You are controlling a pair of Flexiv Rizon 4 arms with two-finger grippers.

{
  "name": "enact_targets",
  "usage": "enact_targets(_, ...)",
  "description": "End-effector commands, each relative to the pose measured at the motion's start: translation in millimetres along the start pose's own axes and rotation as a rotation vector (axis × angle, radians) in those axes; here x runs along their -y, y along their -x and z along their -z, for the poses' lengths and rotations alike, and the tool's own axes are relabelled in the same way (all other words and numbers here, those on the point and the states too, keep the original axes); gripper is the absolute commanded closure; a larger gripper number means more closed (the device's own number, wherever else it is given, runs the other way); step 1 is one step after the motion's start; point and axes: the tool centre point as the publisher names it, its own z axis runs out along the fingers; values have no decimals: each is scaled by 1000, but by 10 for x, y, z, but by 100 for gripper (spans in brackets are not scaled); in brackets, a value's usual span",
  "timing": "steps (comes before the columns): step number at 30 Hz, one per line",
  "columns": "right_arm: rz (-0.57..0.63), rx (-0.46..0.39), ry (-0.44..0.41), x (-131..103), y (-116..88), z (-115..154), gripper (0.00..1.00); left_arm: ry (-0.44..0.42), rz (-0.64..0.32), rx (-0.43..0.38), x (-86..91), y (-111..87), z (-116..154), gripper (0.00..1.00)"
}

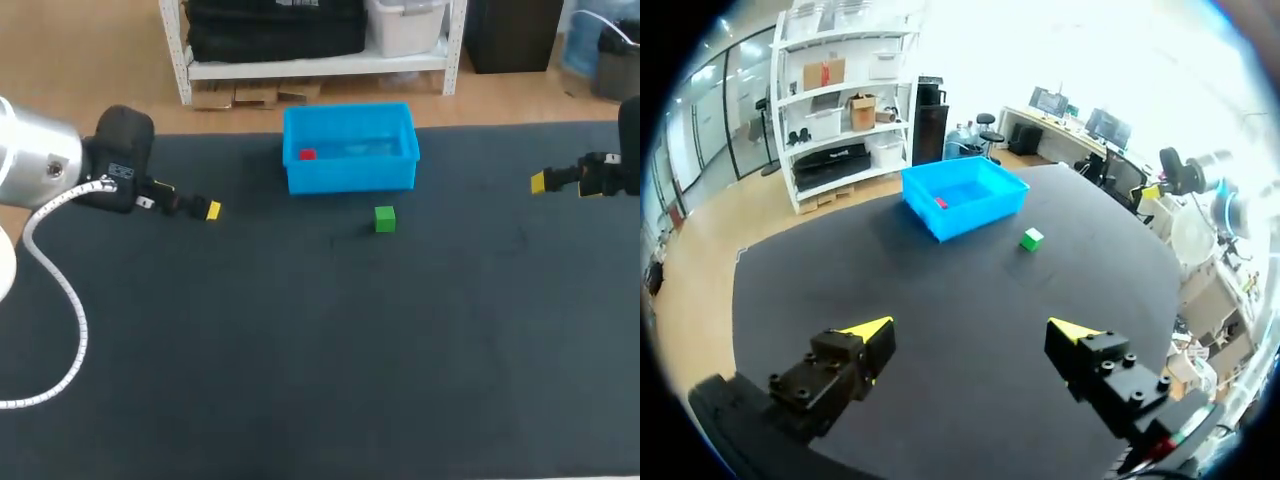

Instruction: Use the left arm to pick the red cube and place it into the blue plastic box first, then use the right arm to grasp the green cube and put it into the same blue plastic box after the first action is fully finished.

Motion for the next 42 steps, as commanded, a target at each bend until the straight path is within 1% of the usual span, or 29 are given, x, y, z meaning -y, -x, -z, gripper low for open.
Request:
enact_targets(1,0,-1,2,5,1,2,0,1,-10,-24,-17,16,40,0)
enact_targets(7,0,-1,2,5,1,2,0,1,-10,-24,-17,16,40,0)
enact_targets(8,18,-3,-40,-20,28,1,0,1,-10,-24,-17,16,40,0)
enact_targets(9,43,-8,-112,-58,48,-1,0,1,-10,-24,-17,16,40,0)
enact_targets(10,70,-5,-151,-118,61,-1,0,1,-10,-24,-17,16,40,0)
enact_targets(14,137,-20,-243,-345,109,-70,0,1,-10,-24,-17,16,40,0)
enact_targets(20,216,-69,-369,-656,72,-336,0,1,-10,-24,-17,16,40,0)
enact_targets(22,248,-85,-437,-739,49,-457,0,1,-10,-24,-17,16,40,0)
enact_targets(26,313,-89,-599,-861,45,-628,0,1,-10,-24,-17,16,40,0)
enact_targets(30,386,-115,-718,-952,61,-758,0,1,-10,-24,-17,16,40,0)
enact_targets(31,400,-118,-737,-958,69,-787,0,1,-10,-24,-17,16,40,0)
enact_targets(32,419,-138,-755,-955,69,-816,0,1,-10,-24,-17,16,40,0)
enact_targets(33,420,-156,-763,-944,63,-844,0,1,-10,-24,-17,16,40,0)
enact_targets(34,410,-153,-725,-917,70,-860,0,1,-10,-24,-17,16,40,0)
enact_targets(42,410,-153,-725,-917,70,-860,0,1,-10,-24,-17,16,40,0)
